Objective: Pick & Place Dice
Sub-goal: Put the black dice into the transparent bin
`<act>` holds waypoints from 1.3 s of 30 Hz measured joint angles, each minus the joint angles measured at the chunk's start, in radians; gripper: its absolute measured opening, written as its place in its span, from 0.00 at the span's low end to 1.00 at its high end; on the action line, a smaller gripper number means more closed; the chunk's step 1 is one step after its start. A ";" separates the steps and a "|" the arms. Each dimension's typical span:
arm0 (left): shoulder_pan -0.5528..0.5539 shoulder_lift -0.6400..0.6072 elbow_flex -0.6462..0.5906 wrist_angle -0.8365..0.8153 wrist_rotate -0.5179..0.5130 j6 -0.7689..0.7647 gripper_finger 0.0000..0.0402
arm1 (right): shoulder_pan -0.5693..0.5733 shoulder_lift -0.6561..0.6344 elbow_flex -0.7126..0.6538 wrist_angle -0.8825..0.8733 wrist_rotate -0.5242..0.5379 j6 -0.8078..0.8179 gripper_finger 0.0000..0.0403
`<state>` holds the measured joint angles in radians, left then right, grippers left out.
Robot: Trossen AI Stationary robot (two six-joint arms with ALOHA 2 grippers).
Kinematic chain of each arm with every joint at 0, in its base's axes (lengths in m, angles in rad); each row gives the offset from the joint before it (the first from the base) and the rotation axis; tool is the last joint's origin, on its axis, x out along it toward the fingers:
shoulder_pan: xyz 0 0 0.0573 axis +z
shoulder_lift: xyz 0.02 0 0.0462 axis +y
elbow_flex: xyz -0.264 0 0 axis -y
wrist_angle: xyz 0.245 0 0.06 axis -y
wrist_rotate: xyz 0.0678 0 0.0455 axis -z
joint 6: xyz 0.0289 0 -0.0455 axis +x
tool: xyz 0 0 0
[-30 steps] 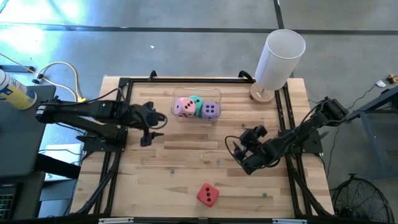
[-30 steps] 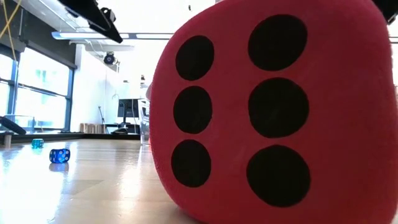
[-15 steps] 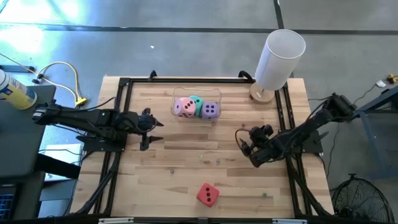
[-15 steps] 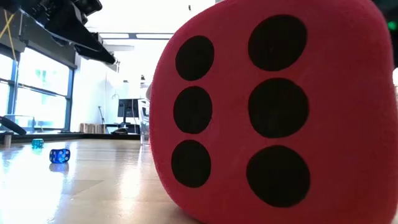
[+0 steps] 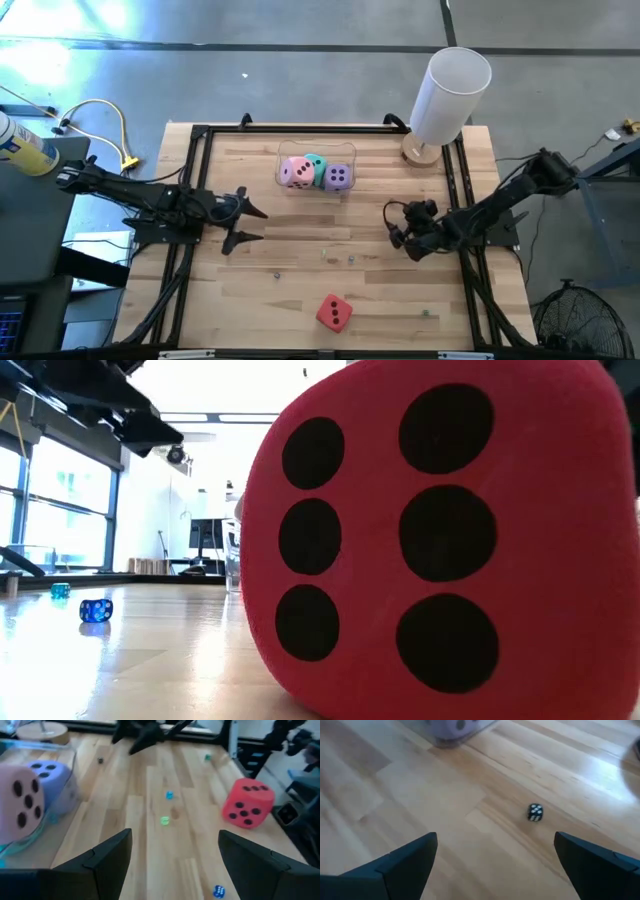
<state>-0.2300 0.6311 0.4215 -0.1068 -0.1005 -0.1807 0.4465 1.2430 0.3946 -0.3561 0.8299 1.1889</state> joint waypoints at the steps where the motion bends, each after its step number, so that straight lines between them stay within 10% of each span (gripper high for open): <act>1: -0.009 0.001 0.000 0.014 0.000 0.000 0.71 | -0.015 0.008 0.001 0.005 -0.005 0.000 0.98; 26: -0.090 0.013 0.000 0.087 -0.006 0.001 0.71 | -0.304 0.219 0.001 0.115 -0.057 -0.035 0.97; 39: -0.090 0.013 0.000 0.086 -0.005 0.001 0.71 | -0.370 0.281 0.004 0.254 -0.101 -0.120 0.69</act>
<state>-0.3195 0.6441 0.4217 -0.0208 -0.1059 -0.1799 0.0764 1.5241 0.3985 -0.1023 0.7289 1.0687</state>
